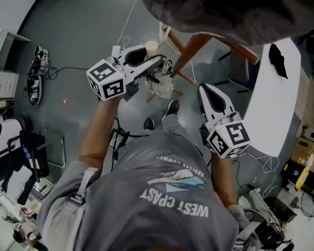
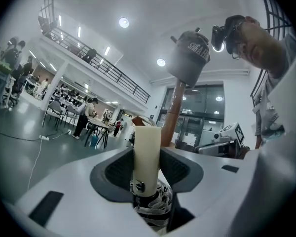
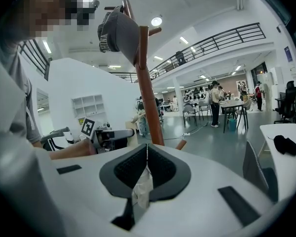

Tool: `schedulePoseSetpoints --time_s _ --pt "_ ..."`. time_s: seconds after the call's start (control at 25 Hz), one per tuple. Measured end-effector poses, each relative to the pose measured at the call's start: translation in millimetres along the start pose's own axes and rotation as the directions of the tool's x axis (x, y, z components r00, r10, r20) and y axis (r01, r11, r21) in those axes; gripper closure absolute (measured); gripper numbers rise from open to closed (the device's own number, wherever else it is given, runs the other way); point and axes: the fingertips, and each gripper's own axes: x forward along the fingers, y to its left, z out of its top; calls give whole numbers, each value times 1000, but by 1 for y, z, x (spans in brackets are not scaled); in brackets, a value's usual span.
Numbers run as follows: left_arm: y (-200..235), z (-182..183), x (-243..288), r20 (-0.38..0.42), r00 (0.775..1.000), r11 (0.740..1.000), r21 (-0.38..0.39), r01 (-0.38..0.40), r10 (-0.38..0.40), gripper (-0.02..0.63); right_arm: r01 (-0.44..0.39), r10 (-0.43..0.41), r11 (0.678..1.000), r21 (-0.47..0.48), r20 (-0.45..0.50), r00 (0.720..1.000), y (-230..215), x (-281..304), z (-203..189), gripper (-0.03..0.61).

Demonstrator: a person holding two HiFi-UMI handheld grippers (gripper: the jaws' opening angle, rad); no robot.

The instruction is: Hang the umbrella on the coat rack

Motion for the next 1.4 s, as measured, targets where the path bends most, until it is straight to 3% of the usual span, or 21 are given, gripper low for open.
schedulePoseSetpoints --time_s 0.12,0.2,0.36,0.48,0.88,1.4 --pt "8 5 -5 -21 999 999 32 -30 30 440 -4 4 1000 -6 -2 1000 -3 0 1 548" --pt "13 6 -6 -57 996 994 96 -59 65 440 0 0 1000 -5 -7 1000 -5 1 0 548" --pt "23 -4 -7 -146 977 960 254 -116 157 440 -7 7 1000 -5 -10 1000 0 5 -1 548" --pt "24 -6 -5 -180 966 938 325 -121 187 440 -11 11 1000 -5 -12 1000 1 7 -1 548" --pt "-9 19 14 -151 986 943 331 -19 73 442 -3 3 1000 1 -13 1000 -1 11 -2 548" --pt "-23 43 3 -110 992 931 365 -14 58 442 -7 7 1000 4 -2 1000 3 17 0 548"
